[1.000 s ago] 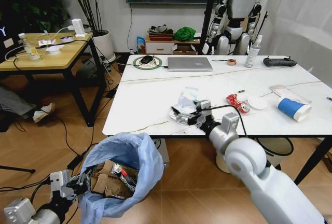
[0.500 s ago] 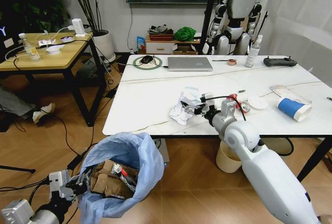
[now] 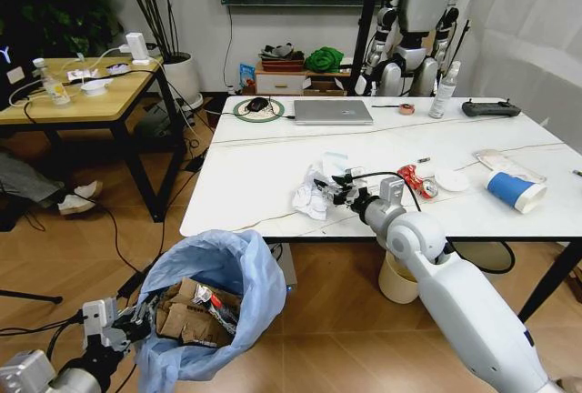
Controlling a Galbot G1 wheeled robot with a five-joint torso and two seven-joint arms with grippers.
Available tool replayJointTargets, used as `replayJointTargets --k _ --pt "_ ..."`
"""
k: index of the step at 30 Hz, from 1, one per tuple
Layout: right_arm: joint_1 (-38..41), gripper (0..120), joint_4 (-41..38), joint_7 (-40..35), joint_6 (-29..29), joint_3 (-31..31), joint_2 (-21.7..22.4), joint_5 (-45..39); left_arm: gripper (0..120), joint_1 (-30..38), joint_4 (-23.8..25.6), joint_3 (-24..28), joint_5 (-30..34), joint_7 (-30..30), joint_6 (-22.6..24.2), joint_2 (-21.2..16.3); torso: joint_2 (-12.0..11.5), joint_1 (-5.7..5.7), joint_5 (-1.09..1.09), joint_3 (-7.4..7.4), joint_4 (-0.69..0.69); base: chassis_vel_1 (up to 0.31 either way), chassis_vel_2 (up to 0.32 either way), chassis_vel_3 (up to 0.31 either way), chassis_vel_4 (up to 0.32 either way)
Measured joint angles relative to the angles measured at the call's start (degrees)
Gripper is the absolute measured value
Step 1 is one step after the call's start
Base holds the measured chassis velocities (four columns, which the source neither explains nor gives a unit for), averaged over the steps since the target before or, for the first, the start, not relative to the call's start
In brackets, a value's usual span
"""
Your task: Pick up the trash bin and place the trash from the table into it.
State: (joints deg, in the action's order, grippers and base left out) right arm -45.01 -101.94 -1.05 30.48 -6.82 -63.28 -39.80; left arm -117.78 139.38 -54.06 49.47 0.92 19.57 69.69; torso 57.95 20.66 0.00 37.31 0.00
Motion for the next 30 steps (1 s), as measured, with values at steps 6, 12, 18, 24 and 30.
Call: replayJointTargets --k 6,12,18,24,30 --pt "-0.4 10 -0.1 0.4 -0.5 0.2 0.6 0.7 0 0.1 0.0 -0.1 0.1 0.0 0.0 -0.2 0.0 -0.01 0.00 0.00 0.00 0.000 0.000 0.000 0.000" --pt "-0.7 0 -0.6 0.5 -0.7 0.3 1.0 0.9 0 0.3 0.0 -0.3 0.3 -0.1 0.0 -0.4 0.0 -0.01 0.00 0.00 0.00 0.000 0.000 0.000 0.000" --pt "-0.9 0 -1.2 0.5 -0.8 0.1 1.6 0.8 0 0.3 0.0 -0.4 0.4 -0.1 0.0 -0.4 0.0 -0.01 0.00 0.00 0.00 0.000 0.000 0.000 0.000" --pt "-1.3 0 -4.0 0.4 -0.9 -1.5 3.0 -1.0 0 0.5 0.0 -0.2 0.4 -0.3 0.1 -0.4 0.0 -0.01 0.00 0.00 -0.01 0.000 0.000 0.000 0.000" --pt "-1.9 0 -7.8 0.3 -1.2 -2.8 4.8 -4.9 0 0.7 -0.5 0.1 0.6 -0.4 0.1 -0.5 0.0 -0.01 0.01 0.00 -0.01 0.000 0.000 0.000 0.000"
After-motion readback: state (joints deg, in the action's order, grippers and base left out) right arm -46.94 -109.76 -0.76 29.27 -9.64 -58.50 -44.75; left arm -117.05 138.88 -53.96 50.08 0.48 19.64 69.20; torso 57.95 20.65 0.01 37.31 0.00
